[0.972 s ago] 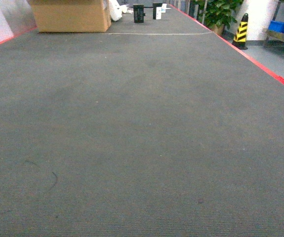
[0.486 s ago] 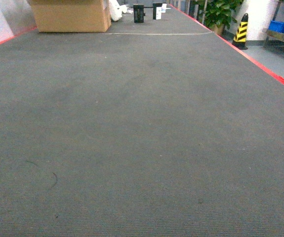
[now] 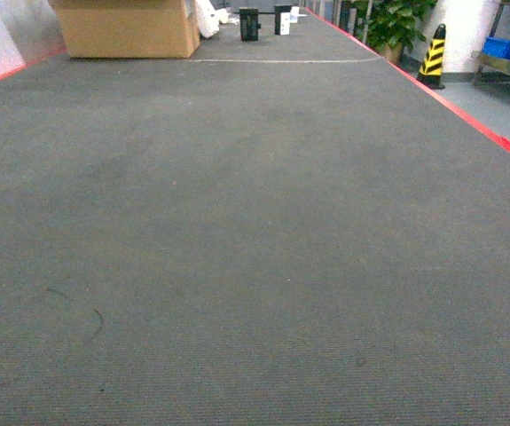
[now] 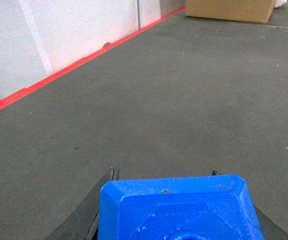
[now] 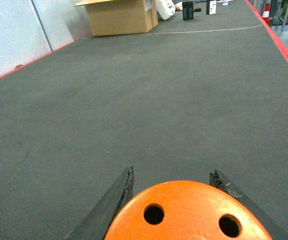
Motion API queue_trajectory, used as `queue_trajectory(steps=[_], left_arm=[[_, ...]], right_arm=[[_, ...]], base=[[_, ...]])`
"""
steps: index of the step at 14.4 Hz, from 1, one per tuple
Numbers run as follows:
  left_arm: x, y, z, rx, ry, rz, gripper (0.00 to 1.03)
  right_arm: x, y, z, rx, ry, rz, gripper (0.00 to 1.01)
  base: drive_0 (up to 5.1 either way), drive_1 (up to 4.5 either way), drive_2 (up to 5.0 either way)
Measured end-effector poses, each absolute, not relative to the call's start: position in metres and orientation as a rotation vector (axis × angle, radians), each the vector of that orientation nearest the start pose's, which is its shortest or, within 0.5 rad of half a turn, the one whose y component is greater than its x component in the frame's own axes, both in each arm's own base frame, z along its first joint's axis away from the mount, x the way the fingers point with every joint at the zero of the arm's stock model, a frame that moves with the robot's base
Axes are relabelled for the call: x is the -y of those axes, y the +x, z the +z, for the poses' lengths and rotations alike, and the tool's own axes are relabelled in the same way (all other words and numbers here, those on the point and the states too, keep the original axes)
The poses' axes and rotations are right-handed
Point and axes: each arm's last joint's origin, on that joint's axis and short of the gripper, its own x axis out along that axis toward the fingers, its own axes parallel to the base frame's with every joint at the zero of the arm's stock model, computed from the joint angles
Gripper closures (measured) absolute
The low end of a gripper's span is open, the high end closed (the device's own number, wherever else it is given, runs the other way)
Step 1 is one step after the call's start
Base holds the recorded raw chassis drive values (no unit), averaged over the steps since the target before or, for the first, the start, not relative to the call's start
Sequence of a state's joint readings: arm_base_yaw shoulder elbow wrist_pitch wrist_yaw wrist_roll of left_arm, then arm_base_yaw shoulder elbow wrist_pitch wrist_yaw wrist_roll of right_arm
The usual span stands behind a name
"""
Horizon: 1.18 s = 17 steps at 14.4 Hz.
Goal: Sort blue parts and orange caps into right shelf containers
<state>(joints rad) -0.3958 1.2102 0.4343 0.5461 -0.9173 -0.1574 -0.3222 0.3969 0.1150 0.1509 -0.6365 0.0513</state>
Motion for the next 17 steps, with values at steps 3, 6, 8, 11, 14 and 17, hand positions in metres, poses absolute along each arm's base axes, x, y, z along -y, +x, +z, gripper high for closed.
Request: queue_trajectory(steps=[3,6,8,11,14,17], left_arm=[[0.0663,0.2182,0.2023,-0.143,-0.011,0.532,0.58],[0.0663,0.2182,0.2023,-0.143,-0.011,0.532,0.58],[0.0663,0.2182,0.2023,-0.143,-0.011,0.532,0.58],[0.0663,0.2182,0.2023,-0.143,-0.011,0.532,0.58],[0.0663,0.2182,0.2023,-0.143,-0.011,0.532,0.58],[0.0663,0.2182,0.2023,-0.143,-0.011,0.532,0.58]], right_arm=[[0.0213,0.1181,0.1831,-0.125,0.112,0.311,0.6],[0.0213,0.1181,0.1831,-0.125,0.112,0.311,0.6],[0.0213,0.1181,0.1831,-0.125,0.112,0.311,0.6],[0.0213,0.1181,0.1831,-0.125,0.112,0.311,0.6],[0.0213,0.1181,0.1831,-0.125,0.112,0.311,0.6],[0.0213,0.1181,0.1831,-0.125,0.112,0.311,0.6]], base=[[0.0,0.0,0.0],[0.0,0.0,0.0],[0.0,0.0,0.0],[0.0,0.0,0.0],[0.0,0.0,0.0],[0.0,0.0,0.0]])
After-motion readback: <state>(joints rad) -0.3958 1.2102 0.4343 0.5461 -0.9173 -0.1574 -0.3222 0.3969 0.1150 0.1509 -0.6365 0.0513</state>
